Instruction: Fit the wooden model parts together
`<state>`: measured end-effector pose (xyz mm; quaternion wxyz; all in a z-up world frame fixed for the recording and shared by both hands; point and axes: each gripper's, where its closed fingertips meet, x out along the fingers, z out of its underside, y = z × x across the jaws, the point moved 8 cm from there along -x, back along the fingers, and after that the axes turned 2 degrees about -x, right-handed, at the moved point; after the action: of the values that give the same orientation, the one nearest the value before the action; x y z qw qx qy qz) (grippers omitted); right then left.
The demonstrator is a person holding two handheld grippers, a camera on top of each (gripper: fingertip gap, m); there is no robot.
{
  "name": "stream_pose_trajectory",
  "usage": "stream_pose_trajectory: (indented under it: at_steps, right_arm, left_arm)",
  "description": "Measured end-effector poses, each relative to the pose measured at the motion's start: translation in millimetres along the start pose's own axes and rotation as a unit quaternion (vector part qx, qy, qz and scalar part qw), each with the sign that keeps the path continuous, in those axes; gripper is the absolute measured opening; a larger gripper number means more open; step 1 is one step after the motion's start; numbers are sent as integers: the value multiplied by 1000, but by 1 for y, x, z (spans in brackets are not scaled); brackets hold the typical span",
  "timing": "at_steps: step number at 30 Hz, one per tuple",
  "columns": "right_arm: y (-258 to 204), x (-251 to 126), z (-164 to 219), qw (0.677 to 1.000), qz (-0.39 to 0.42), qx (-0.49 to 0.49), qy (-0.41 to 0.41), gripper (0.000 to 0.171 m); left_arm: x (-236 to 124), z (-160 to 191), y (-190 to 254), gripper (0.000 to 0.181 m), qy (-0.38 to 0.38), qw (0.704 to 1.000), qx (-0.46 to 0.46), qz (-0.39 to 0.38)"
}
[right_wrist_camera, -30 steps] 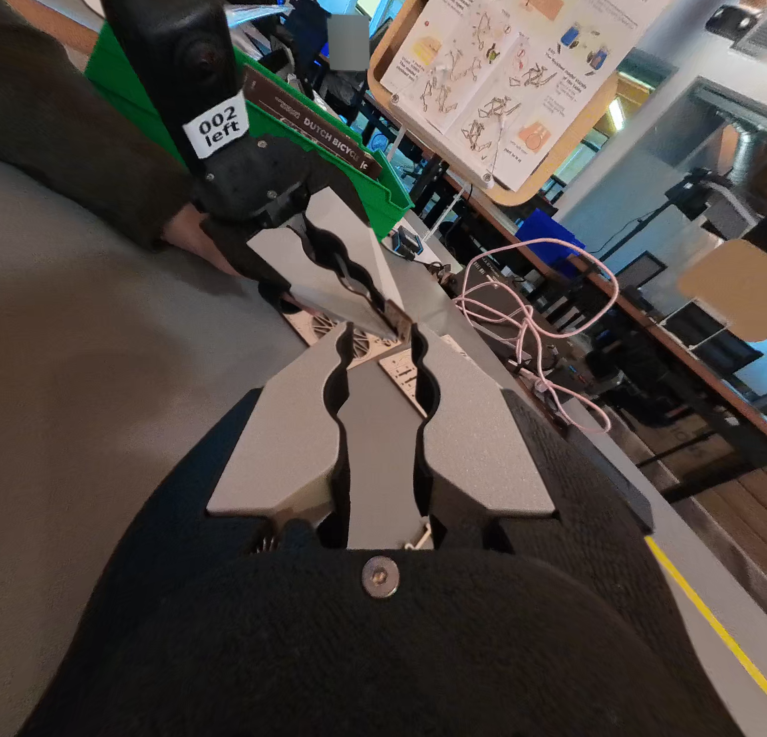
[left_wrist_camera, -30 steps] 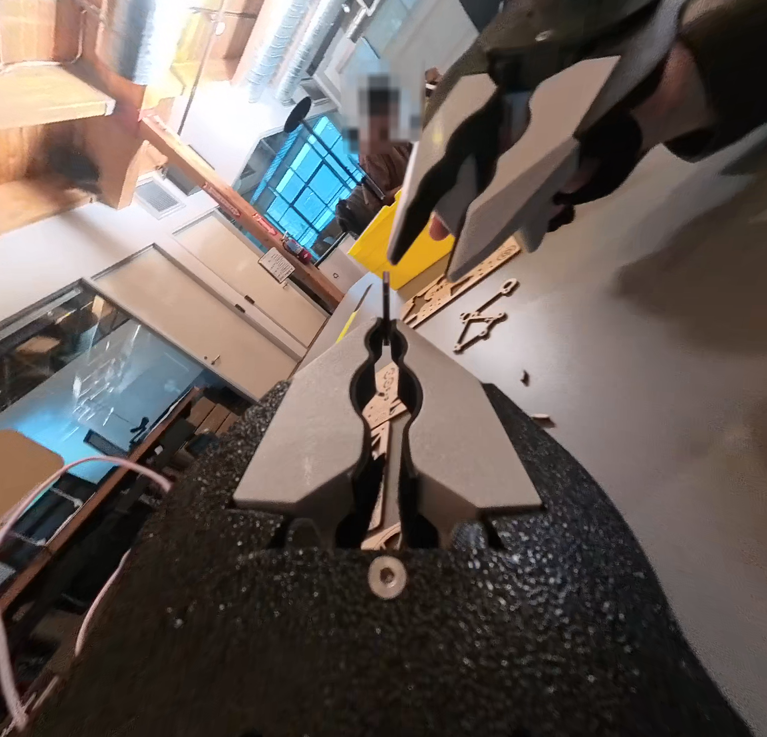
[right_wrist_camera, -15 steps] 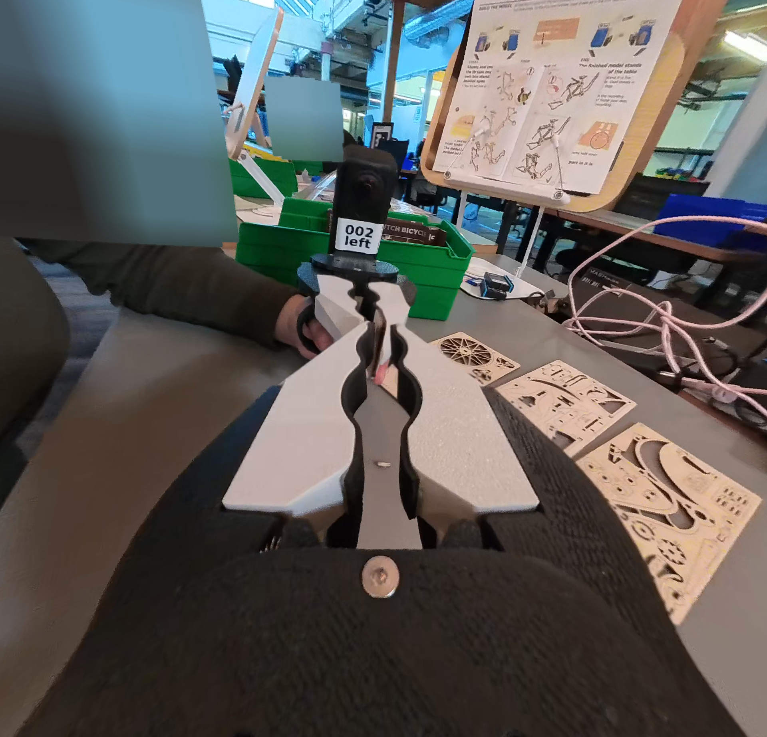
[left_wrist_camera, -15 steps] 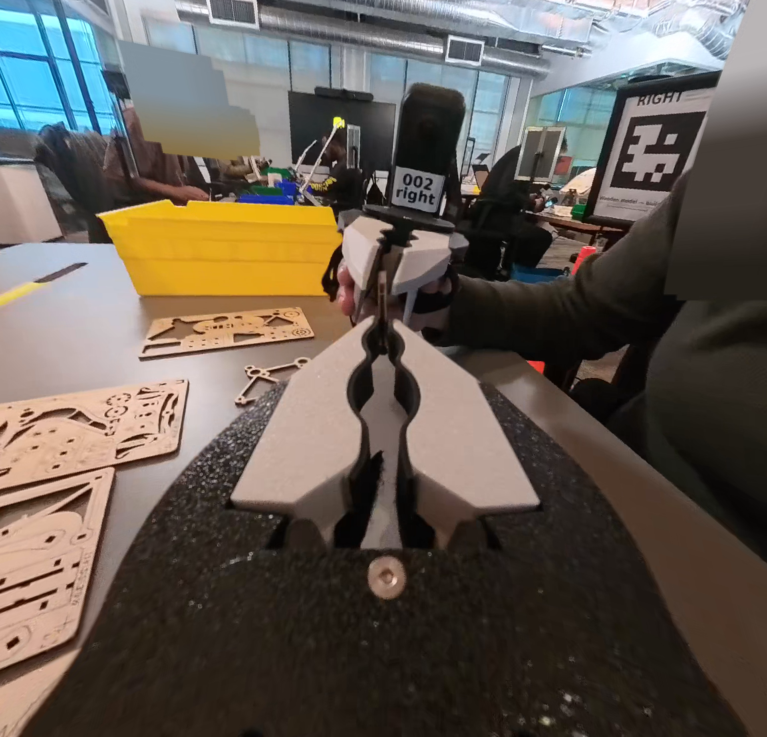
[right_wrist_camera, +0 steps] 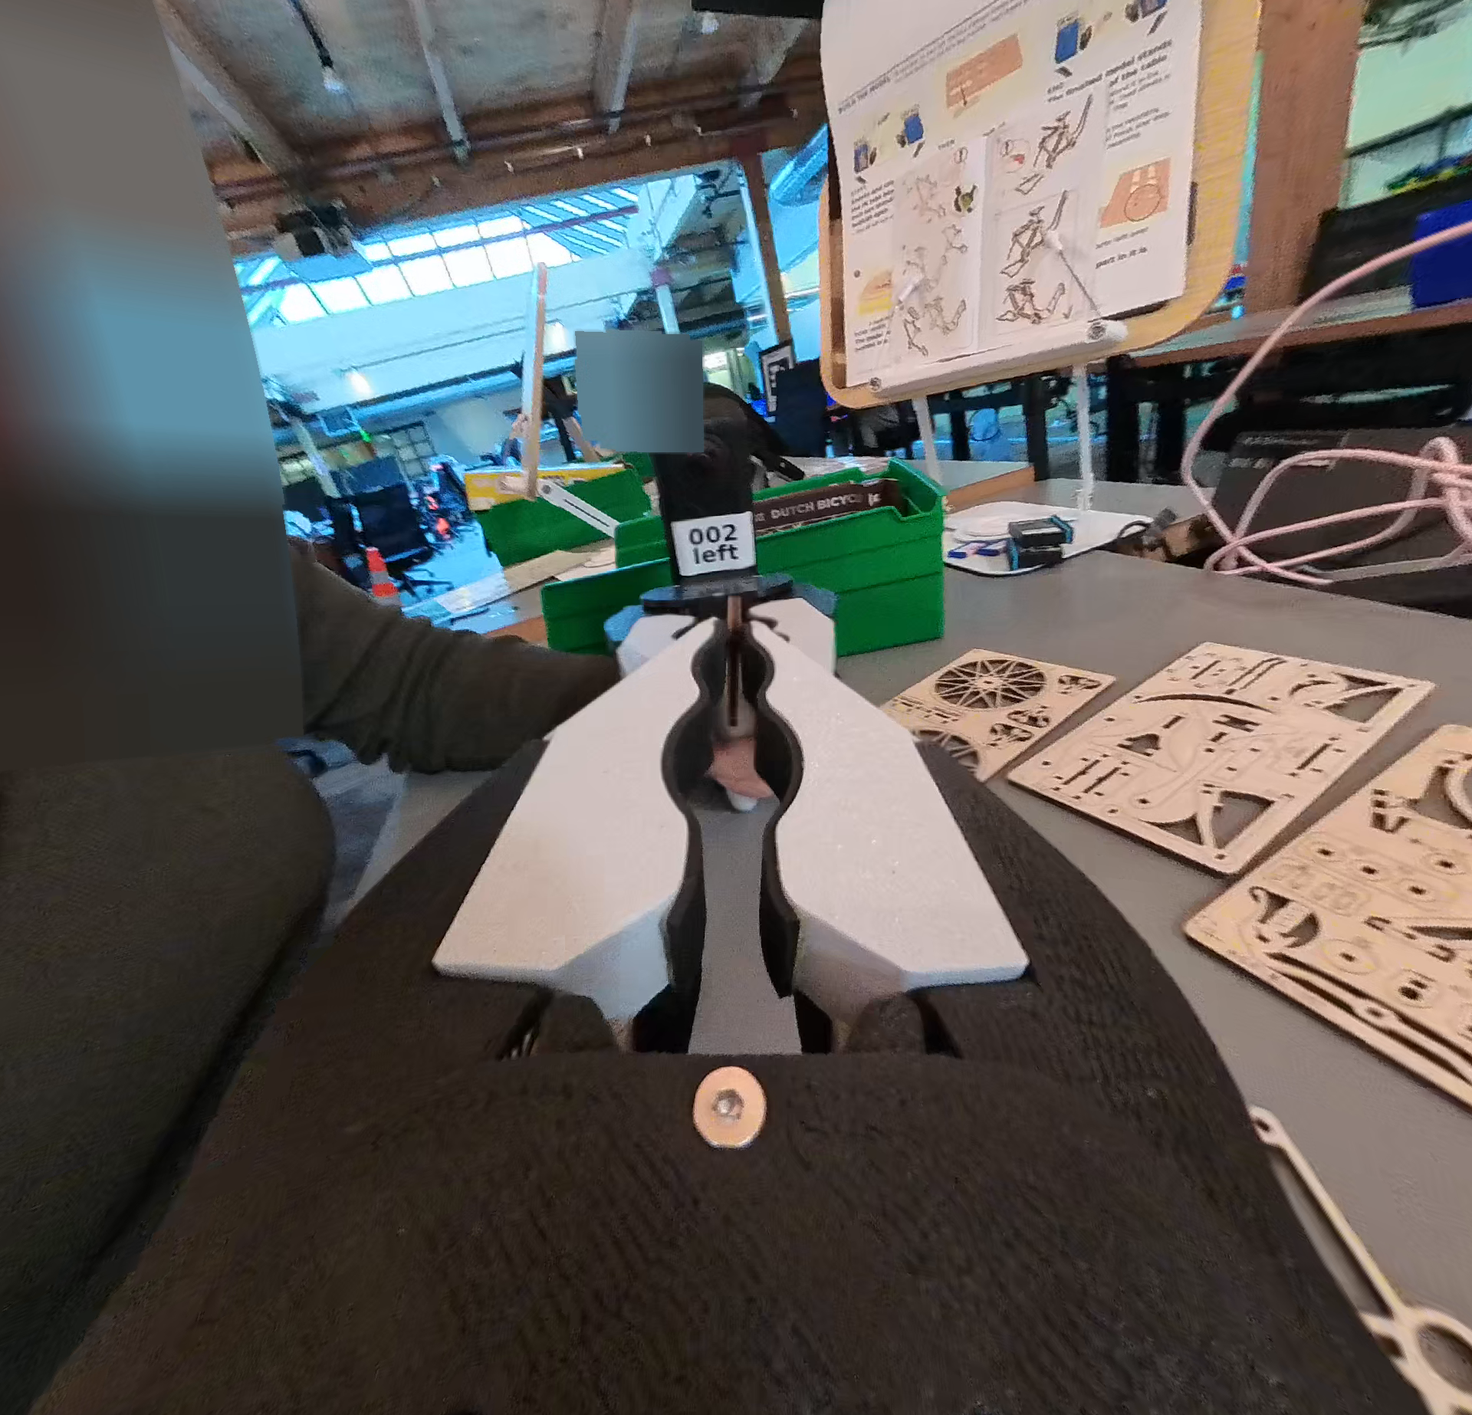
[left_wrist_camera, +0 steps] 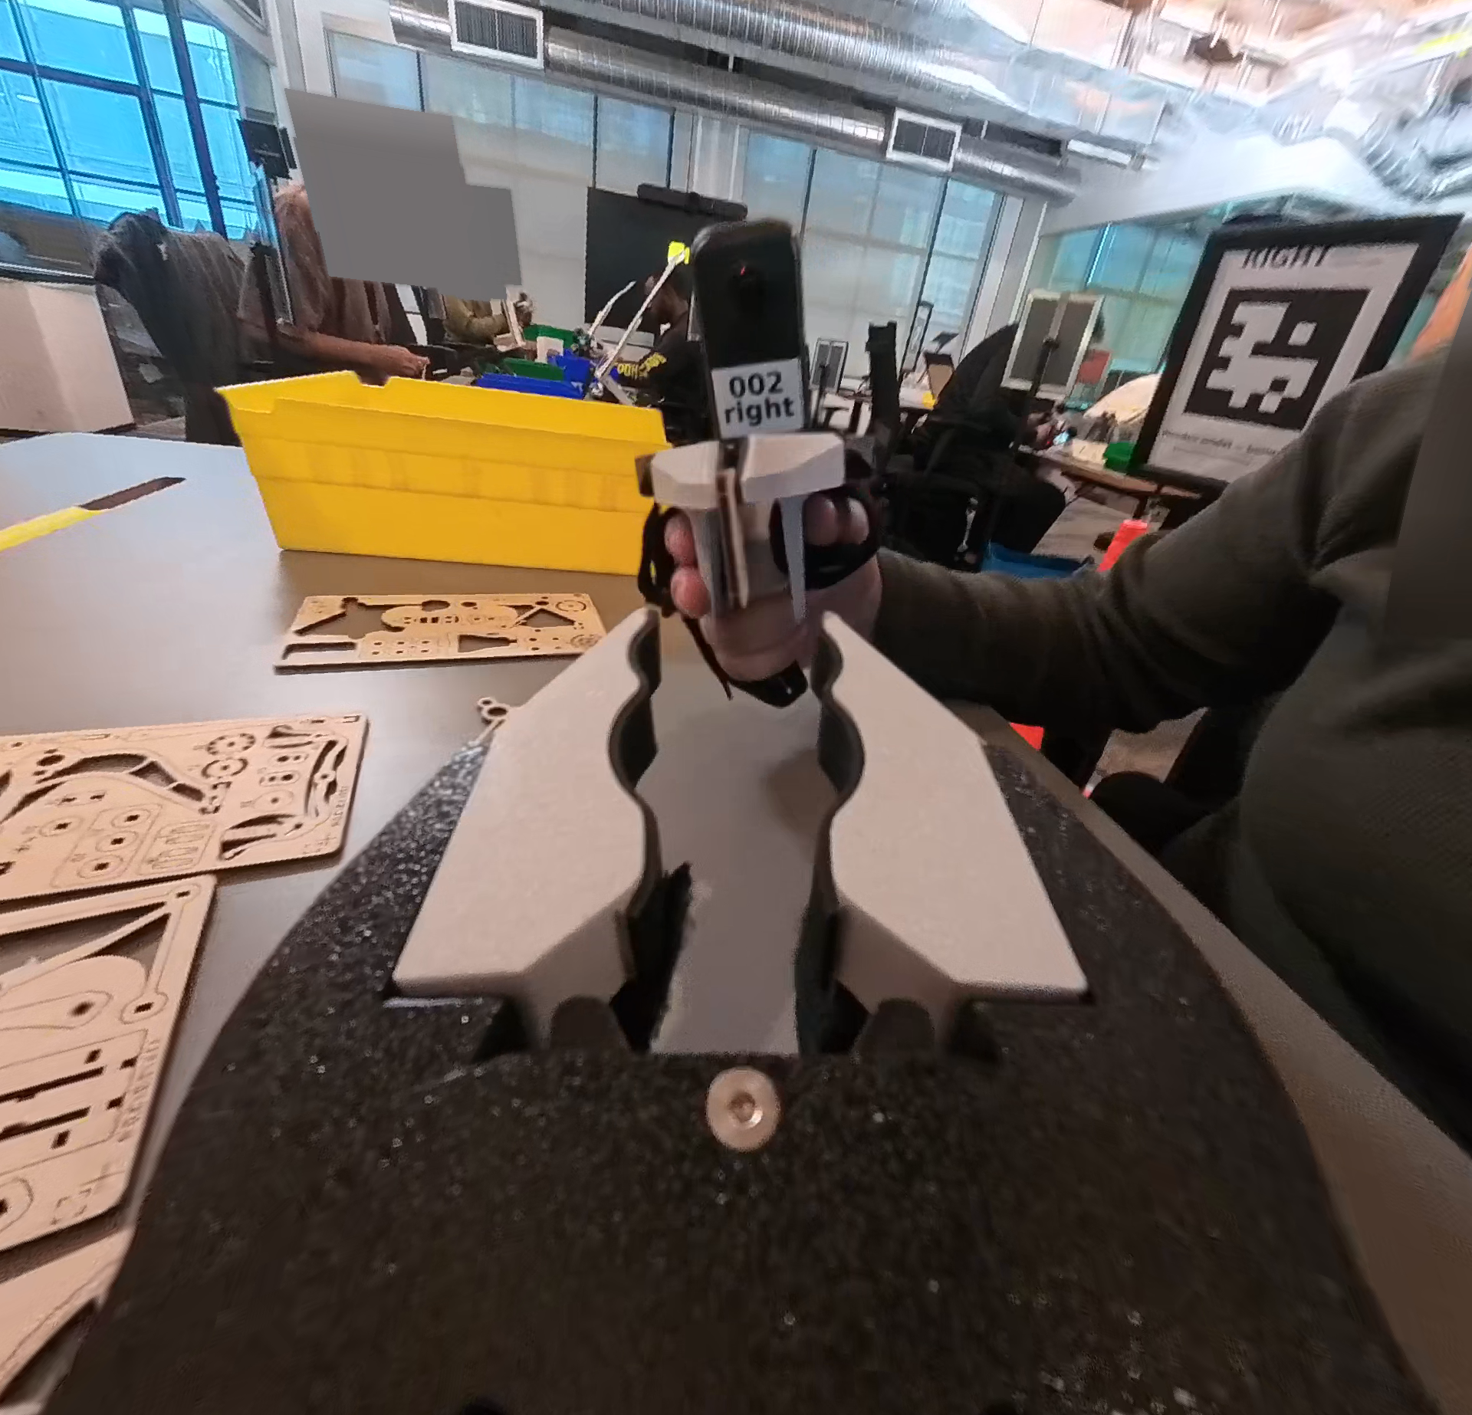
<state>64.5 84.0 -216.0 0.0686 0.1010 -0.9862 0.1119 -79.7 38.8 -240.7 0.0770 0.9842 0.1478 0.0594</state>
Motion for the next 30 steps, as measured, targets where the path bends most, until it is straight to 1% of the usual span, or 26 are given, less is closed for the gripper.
stream_pose_trajectory:
  at_steps: [4, 9, 10, 12, 13, 17, 21, 25, 27, 28, 30]
  right_arm:
    - [-1, 3, 2, 1000, -11, 17, 8, 0]
    - [0, 8, 3, 995, -25, 64, 73, 0]
    - [0, 9, 4, 994, -28, 72, 79, 0]
    - [0, 11, 6, 993, -30, 74, 84, 1]
    - [0, 11, 6, 993, -29, 71, 85, 1]
    - [-1, 7, 3, 996, -17, 37, 74, 0]
    - [-1, 8, 6, 999, 5, -1, 40, 0]
    - [2, 6, 6, 998, 7, 22, 53, 0]
    - [3, 6, 7, 997, 3, 38, 60, 1]
    - [3, 7, 8, 997, 0, 44, 61, 1]
    - [3, 9, 9, 997, -5, 51, 60, 0]
  left_arm:
    - [-1, -1, -2, 23, 9, 999, -30, 14]
    - [9, 1, 6, 26, 22, 999, -32, 21]
    - [10, 1, 7, 23, 28, 999, -27, 12]
    - [10, -1, 9, 2, 43, 999, -3, -5]
    - [8, -1, 9, 0, 49, 999, 6, -15]
    - [3, -6, 7, 0, 69, 998, -10, -11]
    - [-9, -13, -1, 0, 119, 992, -46, -9]
    - [-11, -14, -2, 0, 135, 989, -57, -10]
    - [-8, -13, -2, 19, 131, 989, -66, -11]
    - [-7, -12, -2, 26, 131, 989, -71, -8]
    - [-6, -13, -1, 29, 139, 987, -77, -9]
